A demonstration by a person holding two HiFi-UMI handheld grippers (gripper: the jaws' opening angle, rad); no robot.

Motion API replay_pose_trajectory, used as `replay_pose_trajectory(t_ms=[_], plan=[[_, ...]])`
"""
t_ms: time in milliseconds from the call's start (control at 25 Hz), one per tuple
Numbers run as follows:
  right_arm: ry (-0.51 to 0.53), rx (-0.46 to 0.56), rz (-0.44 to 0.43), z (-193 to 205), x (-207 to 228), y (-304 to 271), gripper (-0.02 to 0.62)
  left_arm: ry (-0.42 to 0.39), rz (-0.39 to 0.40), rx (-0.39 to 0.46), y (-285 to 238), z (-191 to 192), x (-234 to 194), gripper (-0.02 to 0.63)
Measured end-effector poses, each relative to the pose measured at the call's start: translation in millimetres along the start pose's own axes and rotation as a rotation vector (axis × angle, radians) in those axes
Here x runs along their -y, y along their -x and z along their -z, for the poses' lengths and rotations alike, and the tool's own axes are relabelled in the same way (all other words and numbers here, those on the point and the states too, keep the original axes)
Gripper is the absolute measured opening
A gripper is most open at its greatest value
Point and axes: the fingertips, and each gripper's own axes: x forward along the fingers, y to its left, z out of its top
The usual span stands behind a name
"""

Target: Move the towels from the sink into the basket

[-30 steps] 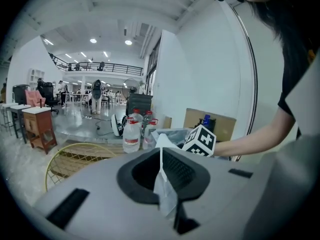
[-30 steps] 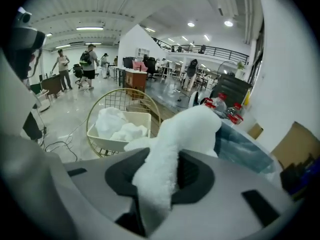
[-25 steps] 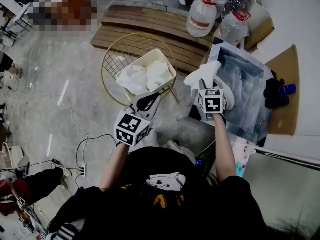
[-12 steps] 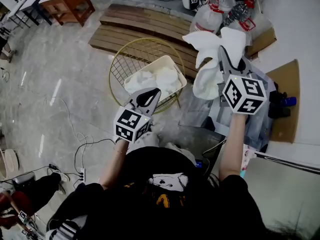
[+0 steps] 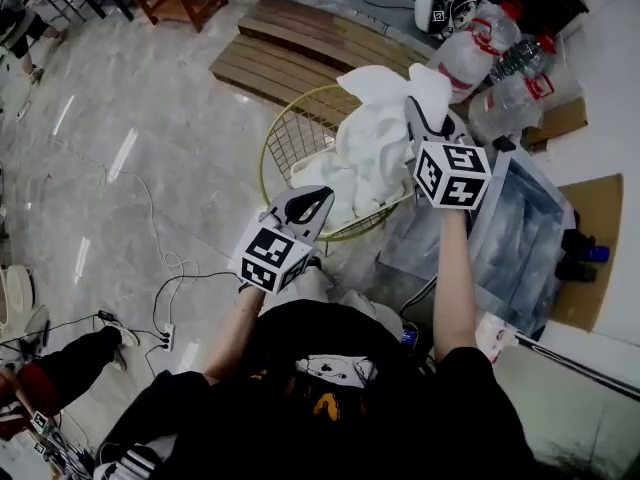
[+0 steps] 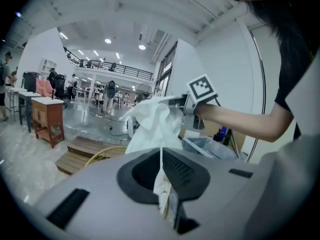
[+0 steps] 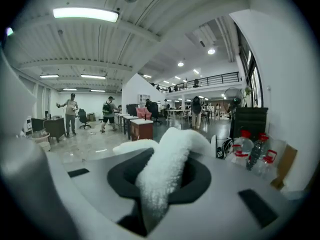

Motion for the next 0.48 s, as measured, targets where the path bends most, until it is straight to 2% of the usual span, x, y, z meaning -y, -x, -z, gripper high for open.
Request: replay_pose_trajectory(t_ms=[160, 320, 480], plan=[[0.020, -0.166, 0.029, 76, -10, -54, 0.074, 0.029, -0.011, -0.002, 2, 3, -29, 0.018], [0.072, -0.407, 0.105, 182, -1, -93, 0.074, 0.039, -0.008, -0.013, 1, 9, -54, 0.018], [0.085, -0.649, 0.080, 294, -10, -106, 0.077, 0.029, 0.001, -0.036, 1, 15, -66, 0.018]])
